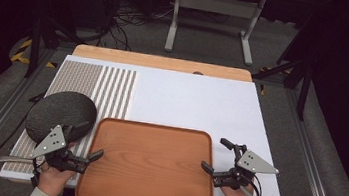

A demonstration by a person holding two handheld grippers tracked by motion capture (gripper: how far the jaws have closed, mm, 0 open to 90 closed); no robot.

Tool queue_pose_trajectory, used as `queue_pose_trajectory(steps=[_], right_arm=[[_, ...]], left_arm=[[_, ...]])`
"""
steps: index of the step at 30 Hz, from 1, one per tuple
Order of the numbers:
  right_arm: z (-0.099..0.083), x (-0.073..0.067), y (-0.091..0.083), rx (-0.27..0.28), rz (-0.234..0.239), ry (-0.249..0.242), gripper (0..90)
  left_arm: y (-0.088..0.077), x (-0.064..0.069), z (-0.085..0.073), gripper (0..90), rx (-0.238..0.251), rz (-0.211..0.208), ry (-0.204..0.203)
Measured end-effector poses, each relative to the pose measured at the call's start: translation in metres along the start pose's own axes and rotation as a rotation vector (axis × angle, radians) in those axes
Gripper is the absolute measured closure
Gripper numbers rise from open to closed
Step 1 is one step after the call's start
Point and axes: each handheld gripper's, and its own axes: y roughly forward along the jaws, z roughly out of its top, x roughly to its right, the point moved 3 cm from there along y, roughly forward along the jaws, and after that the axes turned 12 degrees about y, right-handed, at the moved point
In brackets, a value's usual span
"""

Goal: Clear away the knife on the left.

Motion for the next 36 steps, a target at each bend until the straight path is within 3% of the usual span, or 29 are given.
queue_pose_trajectory(steps=[15, 19, 23, 27, 32, 36], right_arm=[[0.0, 0.0, -0.001, -0.003, 0.005, 0.0, 0.7], [0.0, 0.0, -0.001, -0.002, 0.01, 0.003, 1.4], [0.001, 0.0, -0.001, -0.003, 0.014, 0.009, 2.1], [0.001, -0.001, 0.0, -0.009, 0.02, 0.01, 2.5], [0.001, -0.001, 0.001, -0.01, 0.021, 0.015, 2.6], [0.0, 0.0, 0.0, -0.011, 0.023, 0.015, 2.7]], left_arm=[[-0.002, -0.001, 0.005, 0.6, -0.011, -0.018, 0.023], [-0.005, -0.002, 0.009, 2.3, -0.028, -0.045, 0.032], [-0.008, -0.006, 0.013, 3.2, -0.048, -0.077, 0.016], [-0.011, -0.008, 0.021, 5.0, -0.08, -0.112, 0.06], [-0.012, -0.009, 0.028, 6.3, -0.083, -0.141, 0.07], [-0.009, -0.008, 0.033, 7.3, -0.119, -0.197, 0.093]])
